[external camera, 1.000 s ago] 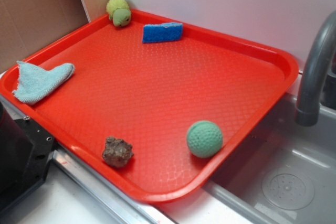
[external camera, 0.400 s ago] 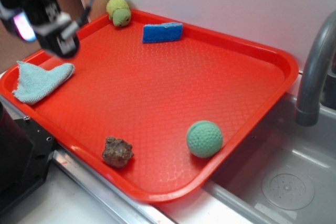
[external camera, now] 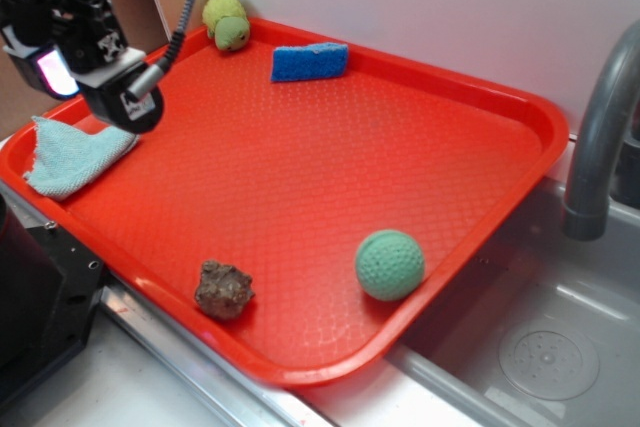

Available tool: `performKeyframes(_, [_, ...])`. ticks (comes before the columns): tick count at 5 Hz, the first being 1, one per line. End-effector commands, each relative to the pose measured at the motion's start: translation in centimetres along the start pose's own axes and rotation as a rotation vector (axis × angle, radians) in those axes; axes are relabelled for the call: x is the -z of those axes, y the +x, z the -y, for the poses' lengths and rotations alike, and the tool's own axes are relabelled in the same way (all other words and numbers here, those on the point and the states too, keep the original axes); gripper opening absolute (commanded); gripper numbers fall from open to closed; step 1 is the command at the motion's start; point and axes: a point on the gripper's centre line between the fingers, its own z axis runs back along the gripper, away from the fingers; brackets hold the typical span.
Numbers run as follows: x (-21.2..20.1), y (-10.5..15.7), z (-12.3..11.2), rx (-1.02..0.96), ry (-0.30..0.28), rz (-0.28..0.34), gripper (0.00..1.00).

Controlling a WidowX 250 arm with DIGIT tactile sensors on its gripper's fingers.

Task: Grab the rock.

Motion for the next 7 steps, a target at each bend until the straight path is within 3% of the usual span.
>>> performKeyframes(1, [2.3,1.3,2.0,0.019,0.014,-0.008,1.0])
performKeyframes(3, [6.0,1.0,5.9,0.072,-0.035,0.02,1.0])
performKeyframes(4, [7.3,0.0,6.3,0.016,-0.078,-0.002,1.0])
performKeyframes(6, [10.1,-1.7,5.5,0.04,-0.05,-0.068,1.0])
performKeyframes(7, [12.3,-0.9,6.3,0.09,-0.053,-0.116,1.0])
